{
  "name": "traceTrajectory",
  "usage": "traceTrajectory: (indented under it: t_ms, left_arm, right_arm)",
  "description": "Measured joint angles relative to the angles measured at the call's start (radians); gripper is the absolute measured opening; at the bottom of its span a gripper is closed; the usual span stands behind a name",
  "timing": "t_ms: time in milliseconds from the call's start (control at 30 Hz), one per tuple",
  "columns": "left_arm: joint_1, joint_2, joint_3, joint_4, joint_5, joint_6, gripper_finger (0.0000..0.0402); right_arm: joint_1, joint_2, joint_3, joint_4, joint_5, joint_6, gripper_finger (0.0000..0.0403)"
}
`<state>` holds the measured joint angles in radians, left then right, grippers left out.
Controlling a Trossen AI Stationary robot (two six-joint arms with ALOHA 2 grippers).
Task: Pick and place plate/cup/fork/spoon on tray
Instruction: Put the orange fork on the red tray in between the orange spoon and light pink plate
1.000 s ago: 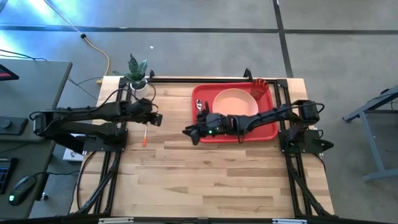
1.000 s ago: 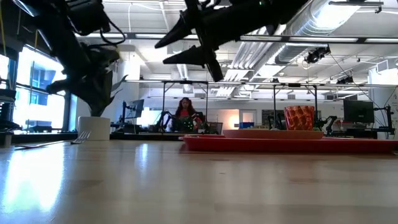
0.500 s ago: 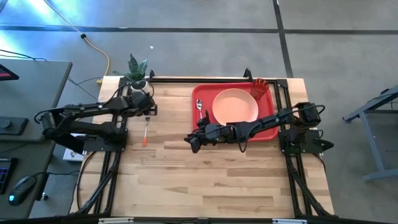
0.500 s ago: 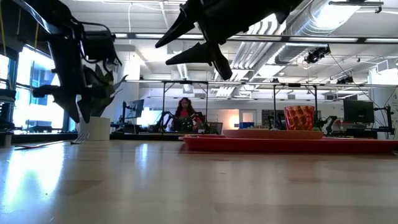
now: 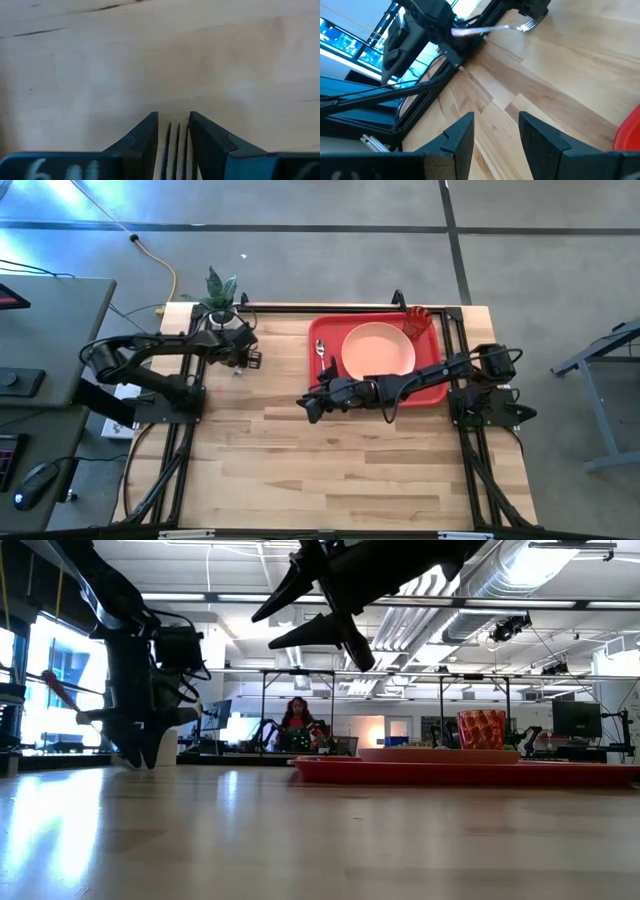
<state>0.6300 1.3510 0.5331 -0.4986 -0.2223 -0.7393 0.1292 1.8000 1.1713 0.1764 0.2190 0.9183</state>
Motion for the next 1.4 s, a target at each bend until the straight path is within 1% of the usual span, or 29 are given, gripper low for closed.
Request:
traceTrajectory:
  t_ms: [167, 300, 433, 567, 700, 800, 933, 1100, 1267, 1400]
  left_arm:
    - [-0.007, -0.002, 0.001, 0.006, 0.029, 0.0, 0.0087]
    - [-0.009, -0.043, 0.001, -0.023, 0.079, 0.001, 0.0081]
    - [-0.012, -0.13, 0.014, -0.118, 0.101, 0.012, 0.0081]
    - [-0.029, -0.23, 0.041, -0.245, 0.101, 0.019, 0.0081]
    - [-0.078, -0.321, 0.038, -0.309, 0.14, -0.01, 0.0081]
    - [-0.123, -0.361, 0.038, -0.351, 0.162, -0.02, 0.0081]
    - [-0.176, -0.368, 0.037, -0.397, 0.169, -0.058, 0.008]
    - [-0.258, -0.337, 0.037, -0.403, 0.164, -0.118, 0.008]
    - [-0.327, -0.28, 0.034, -0.401, 0.129, -0.131, 0.008]
    - [-0.364, -0.233, -0.02, -0.36, 0.156, -0.159, 0.008]
  right_arm:
    - [-0.025, 0.0, 0.0, 0.0, -0.036, -0.009, 0.0146]
    - [-0.05, 0.0, 0.0, 0.0, -0.072, -0.027, 0.0146]
    - [-0.068, 0.0, 0.0, 0.001, -0.113, -0.036, 0.0146]
    - [-0.071, 0.0, 0.0, 0.001, -0.119, -0.037, 0.0146]
    - [-0.071, 0.0, 0.0, 0.001, -0.118, -0.045, 0.0146]
    - [-0.061, 0.0, 0.0, 0.0, -0.105, -0.046, 0.0146]
    - [-0.036, 0.0, 0.0, -0.016, -0.055, -0.066, 0.0146]
    - [-0.023, 0.0, 0.0, -0.039, -0.057, -0.082, 0.0146]
    - [-0.03, 0.0, 0.0, -0.057, -0.059, -0.089, 0.0146]
    - [-0.04, 0.0, 0.0, -0.056, -0.088, -0.089, 0.0146]
